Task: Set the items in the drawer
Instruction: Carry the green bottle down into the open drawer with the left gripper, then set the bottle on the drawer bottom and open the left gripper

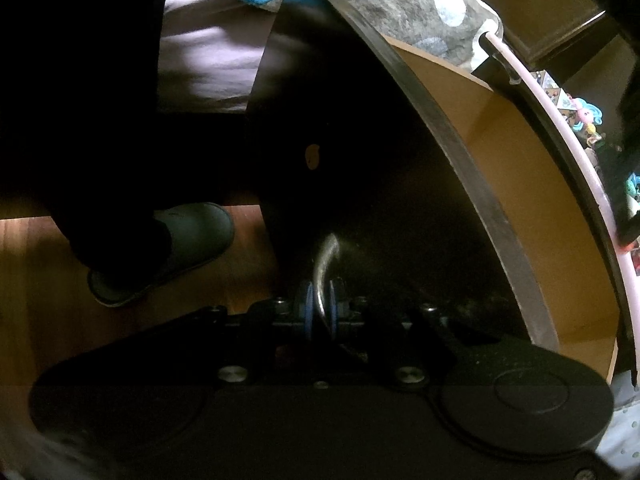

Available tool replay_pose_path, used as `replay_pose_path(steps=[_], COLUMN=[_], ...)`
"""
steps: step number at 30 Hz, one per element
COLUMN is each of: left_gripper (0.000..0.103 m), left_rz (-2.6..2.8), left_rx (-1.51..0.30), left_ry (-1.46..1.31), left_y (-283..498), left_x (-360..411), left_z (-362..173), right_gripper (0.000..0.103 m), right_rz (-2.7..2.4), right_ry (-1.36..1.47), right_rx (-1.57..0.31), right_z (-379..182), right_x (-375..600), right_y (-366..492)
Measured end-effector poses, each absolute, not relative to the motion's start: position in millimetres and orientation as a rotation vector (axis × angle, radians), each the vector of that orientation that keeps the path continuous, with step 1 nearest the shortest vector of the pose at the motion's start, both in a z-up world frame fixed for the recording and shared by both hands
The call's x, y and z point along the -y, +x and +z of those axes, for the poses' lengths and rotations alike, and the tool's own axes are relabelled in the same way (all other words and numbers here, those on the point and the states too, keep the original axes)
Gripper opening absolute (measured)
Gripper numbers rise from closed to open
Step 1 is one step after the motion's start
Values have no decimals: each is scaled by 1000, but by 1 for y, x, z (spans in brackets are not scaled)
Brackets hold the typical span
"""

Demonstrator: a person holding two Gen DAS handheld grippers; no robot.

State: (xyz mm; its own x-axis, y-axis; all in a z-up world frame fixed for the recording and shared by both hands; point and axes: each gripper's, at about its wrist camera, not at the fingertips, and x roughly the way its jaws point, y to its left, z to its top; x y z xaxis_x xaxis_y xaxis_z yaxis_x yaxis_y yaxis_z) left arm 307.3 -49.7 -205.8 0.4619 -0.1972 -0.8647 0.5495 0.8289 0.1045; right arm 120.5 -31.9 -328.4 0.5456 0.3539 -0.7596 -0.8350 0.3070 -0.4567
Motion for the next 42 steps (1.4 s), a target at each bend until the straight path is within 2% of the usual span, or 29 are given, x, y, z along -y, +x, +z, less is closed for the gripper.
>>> replay_pose_path(steps=[10,20,23,25,28,33,42], left_gripper=[35,36,36,45,52,56,61], left_rz=[-491,-469,-463,-454,-455,-440,-384], left_rx=[-1164,-1245,-1232,-1221,-1196,-1151,-1099], left_ry=[397,344,371,373,401,420,419], left_y=[325,347,348,349,349,343,326], left_x=[67,75,80,81,83,82,73], left_z=[-295,-338,-341,-340,-333,-310,-265], right_gripper=[11,12,12,12,14,15,29], right_rz=[872,889,889,890,890,889,895], right_ry=[-975,-988,-989,-989,-993,-1003,-1037], right_rx=[-575,-551,-550,-549,-549,-550,-546], right_z=[-330,-330,-329,-330,-330,-331,-337], right_x=[34,35,34,34,33,32,28], right_y=[119,118,117,117,116,115,109])
